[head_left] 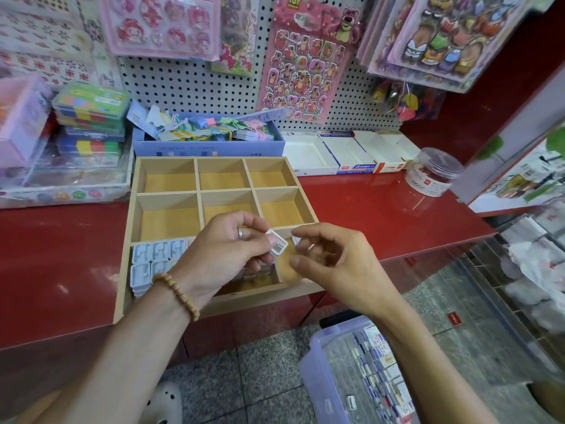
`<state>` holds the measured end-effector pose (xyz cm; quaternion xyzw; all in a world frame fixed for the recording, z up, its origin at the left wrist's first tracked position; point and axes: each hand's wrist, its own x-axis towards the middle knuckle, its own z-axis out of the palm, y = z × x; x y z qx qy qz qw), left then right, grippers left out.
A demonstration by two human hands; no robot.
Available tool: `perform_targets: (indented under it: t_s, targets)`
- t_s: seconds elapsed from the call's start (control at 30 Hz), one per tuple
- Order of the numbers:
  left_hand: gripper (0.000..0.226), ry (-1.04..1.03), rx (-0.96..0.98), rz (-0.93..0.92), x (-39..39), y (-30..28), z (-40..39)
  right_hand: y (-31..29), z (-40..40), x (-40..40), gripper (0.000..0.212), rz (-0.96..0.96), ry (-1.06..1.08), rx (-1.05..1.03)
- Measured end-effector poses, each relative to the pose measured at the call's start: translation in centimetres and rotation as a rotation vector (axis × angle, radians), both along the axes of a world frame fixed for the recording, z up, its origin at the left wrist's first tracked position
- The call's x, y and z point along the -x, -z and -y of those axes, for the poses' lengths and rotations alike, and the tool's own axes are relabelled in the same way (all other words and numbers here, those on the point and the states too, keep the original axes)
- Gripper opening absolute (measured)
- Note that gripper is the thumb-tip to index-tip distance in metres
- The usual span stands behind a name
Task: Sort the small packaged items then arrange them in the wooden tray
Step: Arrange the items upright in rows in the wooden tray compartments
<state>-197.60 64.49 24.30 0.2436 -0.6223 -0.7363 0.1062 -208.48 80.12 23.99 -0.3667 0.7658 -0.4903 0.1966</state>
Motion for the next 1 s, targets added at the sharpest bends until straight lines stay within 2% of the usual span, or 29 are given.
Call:
perform_targets:
  t_s: [0.1,0.2,0.3,0.4,0.53,0.63,0.83,1.0]
  targets:
    - [0.01,0.04,-0.087,-0.051,0.2,-0.1,-0.8,0.2,0.0,-1.2,0.021,0.093,-0.007,0.125]
    - [0.013,-0.007,-0.112,-0.07,0.4,0.0,-1.6,0.6,-0.3,-1.9,0.021,0.097,0.091,0.195]
    - [0.013,-0.034,-0.114,-0.088,0.7,-0.1,-2.4,0.7,-0.2,-2.3,0.02,0.022,0.201,0.194]
    - [0.015,-0.052,-0.149,-0.116,1.0,-0.2,-2.9,0.8,-0.4,-2.5,0.027,-0.14,0.252,0.188]
    - [0.034,0.01,-0.085,-0.117,1.0,-0.2,-3.2,0.4,-1.1,-2.4,0.03,-0.174,0.195,0.175]
    - [0.033,0.08,-0.077,-0.091,0.9,-0.1,-3.1,-0.3,-1.7,-1.9,0.042,-0.119,0.148,0.137]
    - [0.03,0.138,-0.079,-0.089,0.5,0.0,-2.8,-1.2,-2.7,-1.0,0.034,-0.035,-0.003,0.131]
    - [0.033,0.112,-0.082,-0.085,0.3,0.3,-2.7,-1.1,-2.0,-0.5,0.032,-0.113,-0.037,0.048]
